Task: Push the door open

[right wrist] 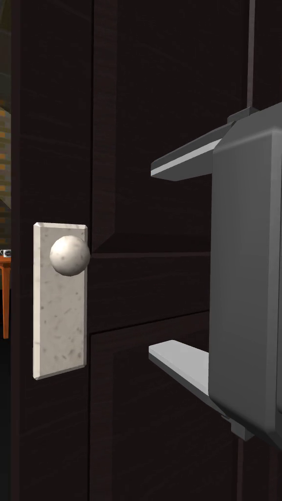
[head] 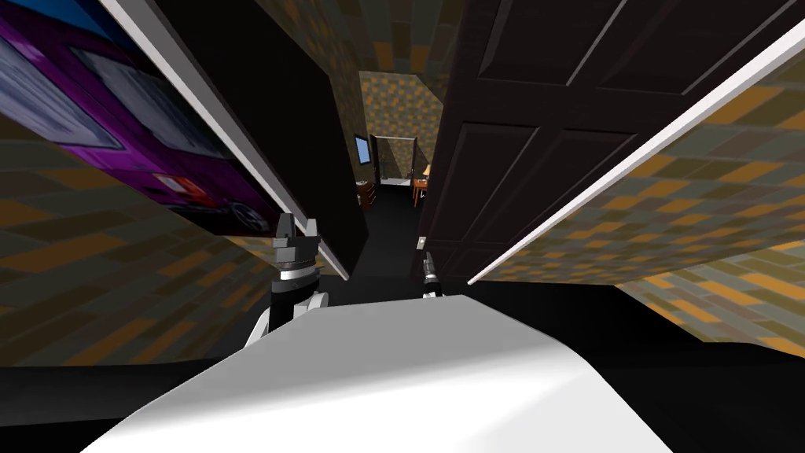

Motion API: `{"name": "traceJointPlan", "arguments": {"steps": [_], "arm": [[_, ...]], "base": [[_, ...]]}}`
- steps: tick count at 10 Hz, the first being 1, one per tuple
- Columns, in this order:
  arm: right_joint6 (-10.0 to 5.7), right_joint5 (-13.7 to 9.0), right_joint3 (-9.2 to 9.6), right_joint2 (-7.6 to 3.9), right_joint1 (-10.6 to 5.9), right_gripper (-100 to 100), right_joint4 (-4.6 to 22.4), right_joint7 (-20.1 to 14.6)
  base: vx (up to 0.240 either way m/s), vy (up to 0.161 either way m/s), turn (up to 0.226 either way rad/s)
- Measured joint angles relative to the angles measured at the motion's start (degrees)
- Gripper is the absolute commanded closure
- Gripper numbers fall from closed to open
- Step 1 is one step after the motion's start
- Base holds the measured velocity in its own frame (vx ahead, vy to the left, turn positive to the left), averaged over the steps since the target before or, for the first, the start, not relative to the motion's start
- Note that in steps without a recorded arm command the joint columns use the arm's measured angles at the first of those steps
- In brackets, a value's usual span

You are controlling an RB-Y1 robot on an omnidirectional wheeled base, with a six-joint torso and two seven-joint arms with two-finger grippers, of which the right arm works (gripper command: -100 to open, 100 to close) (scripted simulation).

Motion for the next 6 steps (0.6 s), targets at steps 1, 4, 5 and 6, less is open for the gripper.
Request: {"name": "traceJointPlan", "arguments": {"steps": [1, 4, 5, 6], "arm": [[-0.08, -0.1, -0.08, -1.1, -0.16, -100, 0.3, -0.1], [-0.01, -0.2, -0.39, -3.27, -0.59, -100, 0.8, 0.1], [-0.08, -0.3, -0.54, -3.66, -0.92, -100, 1.2, 0.0], [0.01, -0.4, -0.64, -3.64, -1.03, -100, 1.2, 0.0]], "base": [[0.15, -0.003, 0.018], [0.198, -0.016, 0.015], [0.189, -0.018, 0.019], [0.196, -0.019, 0.017]]}}
